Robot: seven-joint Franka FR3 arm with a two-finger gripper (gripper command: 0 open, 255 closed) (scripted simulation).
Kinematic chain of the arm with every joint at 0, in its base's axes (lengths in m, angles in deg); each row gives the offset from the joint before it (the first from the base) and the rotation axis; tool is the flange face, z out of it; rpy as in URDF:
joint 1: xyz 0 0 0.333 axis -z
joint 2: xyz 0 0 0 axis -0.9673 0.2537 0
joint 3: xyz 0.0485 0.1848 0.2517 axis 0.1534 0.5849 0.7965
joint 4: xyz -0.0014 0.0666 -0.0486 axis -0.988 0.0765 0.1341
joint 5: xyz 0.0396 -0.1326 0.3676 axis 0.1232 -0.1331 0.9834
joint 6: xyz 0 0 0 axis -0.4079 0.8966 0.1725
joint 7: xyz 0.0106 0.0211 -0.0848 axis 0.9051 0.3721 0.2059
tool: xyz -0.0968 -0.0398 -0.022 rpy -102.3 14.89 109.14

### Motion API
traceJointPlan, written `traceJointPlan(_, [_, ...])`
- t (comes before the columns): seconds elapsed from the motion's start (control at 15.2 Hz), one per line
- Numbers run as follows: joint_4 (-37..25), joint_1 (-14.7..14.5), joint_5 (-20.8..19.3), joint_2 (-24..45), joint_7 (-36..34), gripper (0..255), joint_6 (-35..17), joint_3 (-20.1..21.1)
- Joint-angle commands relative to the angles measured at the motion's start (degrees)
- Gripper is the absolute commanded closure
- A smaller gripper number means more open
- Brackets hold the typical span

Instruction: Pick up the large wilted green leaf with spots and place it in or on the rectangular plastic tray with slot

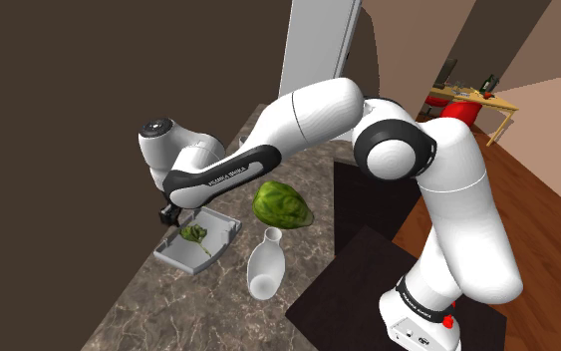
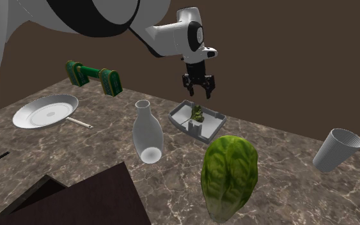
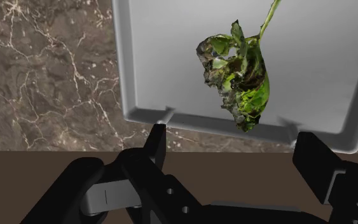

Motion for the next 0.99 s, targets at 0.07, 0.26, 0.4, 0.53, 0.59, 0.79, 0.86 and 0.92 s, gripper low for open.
traceJointPlan(0.07, [0.0, 0.0, 0.0, 0.0, 0.0, 0, 0.0, 0.0])
traceJointPlan(0.26, [-0.6, -0.3, 0.4, -2.0, 0.2, 0, 2.6, 0.3])
traceJointPlan(0.4, [-1.5, -0.6, 0.8, -3.5, 0.5, 0, 5.1, 0.6])
traceJointPlan(0.53, [-1.5, -0.6, 0.8, -3.5, 0.5, 0, 5.1, 0.6])
traceJointPlan(0.59, [-1.5, -0.6, 0.8, -3.5, 0.5, 0, 5.1, 0.6])
traceJointPlan(0.79, [-1.5, -0.6, 0.8, -3.5, 0.5, 0, 5.1, 0.6])
traceJointPlan(0.86, [-1.5, -0.6, 0.8, -3.5, 0.5, 0, 5.1, 0.6])
traceJointPlan(0.92, [-1.5, -0.6, 0.8, -3.5, 0.5, 0, 5.1, 0.6])
